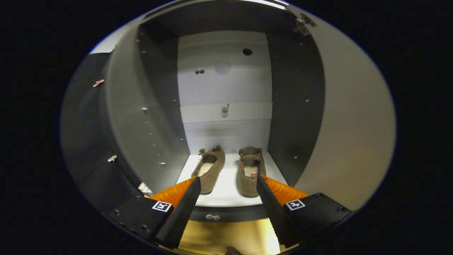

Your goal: Open the shoe cabinet door, grab the shoes and put them into the shoe cabinet, then close the shoe cabinet door.

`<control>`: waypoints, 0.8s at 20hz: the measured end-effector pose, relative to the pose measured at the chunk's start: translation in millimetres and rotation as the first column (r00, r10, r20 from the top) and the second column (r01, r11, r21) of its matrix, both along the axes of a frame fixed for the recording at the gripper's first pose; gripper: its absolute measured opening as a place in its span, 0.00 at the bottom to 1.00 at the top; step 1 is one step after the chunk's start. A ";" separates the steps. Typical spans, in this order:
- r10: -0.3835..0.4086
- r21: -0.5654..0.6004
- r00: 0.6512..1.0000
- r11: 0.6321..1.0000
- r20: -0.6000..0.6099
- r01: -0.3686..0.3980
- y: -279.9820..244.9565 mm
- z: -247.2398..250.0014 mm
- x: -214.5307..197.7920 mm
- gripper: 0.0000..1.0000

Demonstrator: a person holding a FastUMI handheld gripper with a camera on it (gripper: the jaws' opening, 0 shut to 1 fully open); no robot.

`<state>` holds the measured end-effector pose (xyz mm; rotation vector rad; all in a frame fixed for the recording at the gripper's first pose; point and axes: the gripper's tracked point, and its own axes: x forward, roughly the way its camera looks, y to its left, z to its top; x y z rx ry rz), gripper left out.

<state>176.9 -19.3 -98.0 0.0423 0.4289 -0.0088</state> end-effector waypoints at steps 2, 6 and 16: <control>0.022 0.002 0.998 1.000 0.057 -0.022 4.3 24.4 -35.3 1.00; 0.011 -0.034 0.986 0.999 0.165 -0.006 -2.0 57.8 -105.0 0.99; -0.117 0.021 0.966 0.993 0.231 0.115 -68.8 93.9 -275.7 0.99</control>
